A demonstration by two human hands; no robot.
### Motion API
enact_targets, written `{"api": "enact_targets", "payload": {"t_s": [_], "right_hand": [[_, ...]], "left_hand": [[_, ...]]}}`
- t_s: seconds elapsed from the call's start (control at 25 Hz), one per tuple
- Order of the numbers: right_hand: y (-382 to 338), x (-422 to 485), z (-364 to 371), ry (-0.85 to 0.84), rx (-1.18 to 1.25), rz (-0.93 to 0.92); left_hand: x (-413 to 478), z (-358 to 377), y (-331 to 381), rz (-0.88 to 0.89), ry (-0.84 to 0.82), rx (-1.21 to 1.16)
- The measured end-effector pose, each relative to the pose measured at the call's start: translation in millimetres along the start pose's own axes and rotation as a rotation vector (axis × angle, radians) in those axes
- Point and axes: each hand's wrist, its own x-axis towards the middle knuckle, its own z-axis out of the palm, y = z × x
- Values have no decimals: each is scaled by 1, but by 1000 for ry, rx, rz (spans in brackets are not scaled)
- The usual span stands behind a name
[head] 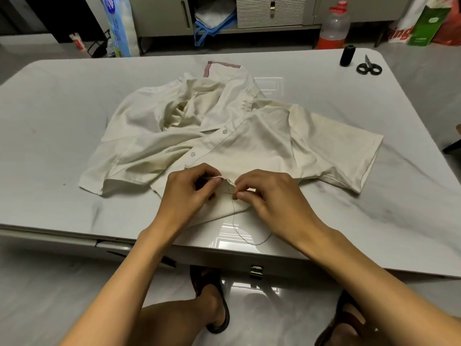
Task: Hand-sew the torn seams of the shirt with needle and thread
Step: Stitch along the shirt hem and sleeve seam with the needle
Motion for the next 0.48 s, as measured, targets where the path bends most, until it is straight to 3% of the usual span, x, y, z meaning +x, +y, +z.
{"api": "enact_targets", "payload": {"t_s": [0.28,0.48], "right_hand": [[5,-2,-6,10,126,127],[5,-1,-4,-9,77,49]], "left_hand": [[-10,-3,-11,342,73,108],[-11,-6,-14,458,89,140]]}}
